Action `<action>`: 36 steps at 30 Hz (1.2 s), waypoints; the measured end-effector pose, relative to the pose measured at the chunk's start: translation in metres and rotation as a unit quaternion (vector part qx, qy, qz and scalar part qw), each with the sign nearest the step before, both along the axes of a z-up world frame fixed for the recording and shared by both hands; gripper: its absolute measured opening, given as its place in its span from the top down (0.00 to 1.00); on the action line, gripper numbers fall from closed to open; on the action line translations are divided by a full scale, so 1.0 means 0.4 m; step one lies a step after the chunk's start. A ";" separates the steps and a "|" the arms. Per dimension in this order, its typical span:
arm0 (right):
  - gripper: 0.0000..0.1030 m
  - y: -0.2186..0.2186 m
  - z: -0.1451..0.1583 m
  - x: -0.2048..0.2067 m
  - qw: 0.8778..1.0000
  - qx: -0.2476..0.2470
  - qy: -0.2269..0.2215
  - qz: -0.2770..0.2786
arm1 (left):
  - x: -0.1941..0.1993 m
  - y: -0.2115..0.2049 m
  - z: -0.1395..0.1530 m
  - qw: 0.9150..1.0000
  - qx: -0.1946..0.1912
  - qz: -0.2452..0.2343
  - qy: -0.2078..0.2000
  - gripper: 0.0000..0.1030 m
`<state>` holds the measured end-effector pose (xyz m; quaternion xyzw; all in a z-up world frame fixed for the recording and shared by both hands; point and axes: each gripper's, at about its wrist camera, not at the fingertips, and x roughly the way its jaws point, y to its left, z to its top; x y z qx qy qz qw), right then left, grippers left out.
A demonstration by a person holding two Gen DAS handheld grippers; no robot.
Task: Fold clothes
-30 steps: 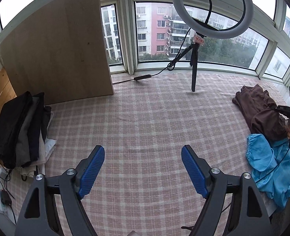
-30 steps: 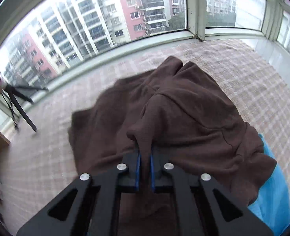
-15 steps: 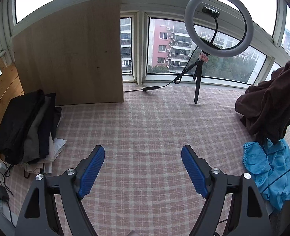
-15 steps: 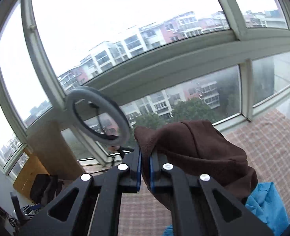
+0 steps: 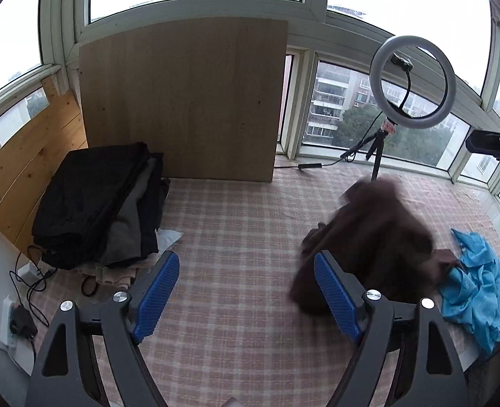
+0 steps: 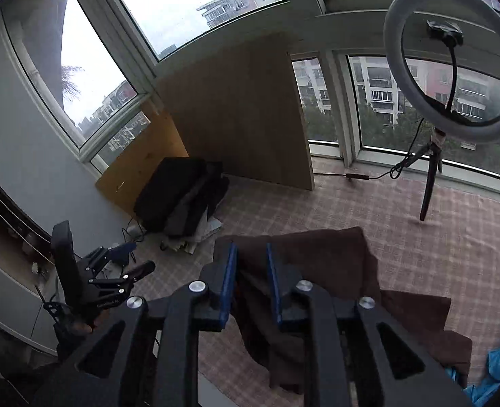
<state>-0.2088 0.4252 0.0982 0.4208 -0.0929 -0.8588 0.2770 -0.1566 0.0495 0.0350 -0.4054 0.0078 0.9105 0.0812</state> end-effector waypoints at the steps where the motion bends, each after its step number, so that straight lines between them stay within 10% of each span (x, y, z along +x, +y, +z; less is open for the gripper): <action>1: 0.69 0.022 -0.034 0.022 1.000 0.002 -0.001 -0.012 | -0.002 0.003 -0.012 1.000 -0.007 -0.010 -0.007 0.21; 3: 0.40 0.097 -0.125 0.070 0.998 0.027 -0.003 -0.061 | -0.009 0.046 -0.046 0.998 -0.014 -0.050 -0.022 0.21; 10: 0.40 0.240 -0.529 0.210 0.973 0.084 -0.131 -0.168 | -0.036 0.312 -0.221 0.971 -0.040 -0.218 -0.092 0.20; 15: 0.40 0.223 -0.640 0.232 0.970 0.033 -0.171 -0.169 | -0.046 0.482 -0.342 0.950 -0.078 -0.274 -0.125 0.20; 18: 0.40 0.244 -0.631 0.238 0.969 0.036 -0.161 -0.185 | -0.063 0.503 -0.389 0.945 -0.095 -0.278 -0.145 0.72; 19: 0.40 0.254 -0.625 0.242 0.968 0.036 -0.158 -0.189 | -0.073 0.488 -0.389 0.946 -0.077 -0.275 -0.155 0.90; 22: 0.40 0.280 -0.602 0.241 0.968 0.046 -0.144 -0.202 | -0.096 0.411 -0.349 0.952 -0.012 -0.261 -0.158 0.93; 28: 0.40 0.262 -0.565 0.190 0.964 0.107 -0.125 -0.207 | -0.123 0.174 -0.183 0.987 -0.006 -0.149 -0.066 0.95; 36: 0.40 0.165 -0.534 0.140 0.970 0.151 -0.088 -0.167 | -0.171 -0.076 -0.199 0.995 -0.053 -0.008 -0.085 0.70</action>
